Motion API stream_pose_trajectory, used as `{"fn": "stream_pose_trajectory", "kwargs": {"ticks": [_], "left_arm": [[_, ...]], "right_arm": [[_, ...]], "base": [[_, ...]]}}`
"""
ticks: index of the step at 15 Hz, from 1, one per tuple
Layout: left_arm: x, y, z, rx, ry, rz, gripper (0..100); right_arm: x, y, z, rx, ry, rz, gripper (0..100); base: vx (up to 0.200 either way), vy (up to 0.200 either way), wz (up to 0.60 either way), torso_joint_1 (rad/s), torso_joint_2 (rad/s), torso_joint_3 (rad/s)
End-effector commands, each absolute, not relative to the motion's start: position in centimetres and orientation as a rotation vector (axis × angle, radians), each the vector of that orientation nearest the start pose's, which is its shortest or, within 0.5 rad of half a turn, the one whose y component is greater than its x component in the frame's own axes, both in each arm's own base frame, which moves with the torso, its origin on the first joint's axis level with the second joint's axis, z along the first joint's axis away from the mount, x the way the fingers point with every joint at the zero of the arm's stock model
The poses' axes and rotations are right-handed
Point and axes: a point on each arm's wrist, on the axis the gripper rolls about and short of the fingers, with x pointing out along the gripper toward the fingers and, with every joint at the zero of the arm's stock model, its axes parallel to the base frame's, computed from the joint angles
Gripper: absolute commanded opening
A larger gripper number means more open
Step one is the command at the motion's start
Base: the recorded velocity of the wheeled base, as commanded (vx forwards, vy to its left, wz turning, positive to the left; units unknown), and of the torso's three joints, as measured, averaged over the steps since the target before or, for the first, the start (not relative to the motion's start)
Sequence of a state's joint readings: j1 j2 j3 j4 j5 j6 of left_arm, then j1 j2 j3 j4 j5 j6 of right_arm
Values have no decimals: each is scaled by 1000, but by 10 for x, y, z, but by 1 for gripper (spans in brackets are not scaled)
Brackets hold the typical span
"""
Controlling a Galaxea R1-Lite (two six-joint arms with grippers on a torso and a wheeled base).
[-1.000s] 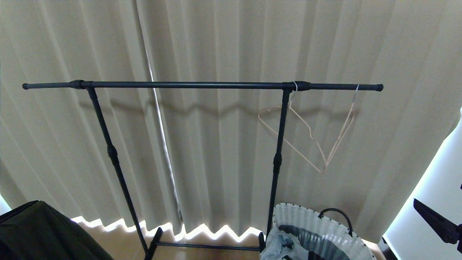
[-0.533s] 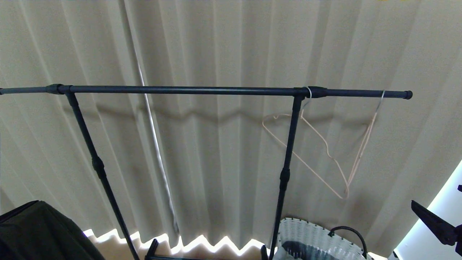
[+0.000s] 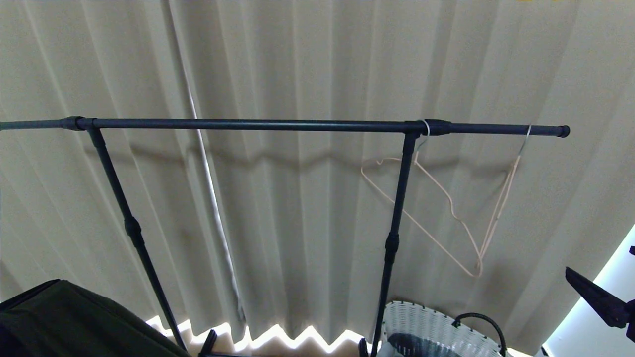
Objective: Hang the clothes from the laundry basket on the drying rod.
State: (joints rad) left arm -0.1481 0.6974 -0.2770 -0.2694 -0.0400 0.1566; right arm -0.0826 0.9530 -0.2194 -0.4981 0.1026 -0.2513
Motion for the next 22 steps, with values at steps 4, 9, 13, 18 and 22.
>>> {"fn": "stream_pose_trajectory", "kwargs": {"ticks": [4, 9, 13, 18, 22], "left_arm": [[67, -11, 171, 160, 176, -201, 0], [66, -11, 170, 160, 176, -201, 0], [66, -11, 170, 160, 176, -202, 0], [66, -11, 169, 162, 179, -204, 0], [66, -11, 168, 162, 180, -204, 0]], "right_arm": [[171, 0, 183, -200, 278, 112, 100], [242, 10, 175, -138, 398, 23, 100], [272, 24, 173, -114, 438, -37, 100], [290, 20, 162, -130, 487, -201, 100], [288, 17, 164, -139, 483, -255, 100]], "base": [[0, 0, 0, 0, 0, 0], [0, 0, 0, 0, 0, 0], [0, 0, 0, 0, 0, 0], [0, 0, 0, 0, 0, 0], [0, 0, 0, 0, 0, 0]]}}
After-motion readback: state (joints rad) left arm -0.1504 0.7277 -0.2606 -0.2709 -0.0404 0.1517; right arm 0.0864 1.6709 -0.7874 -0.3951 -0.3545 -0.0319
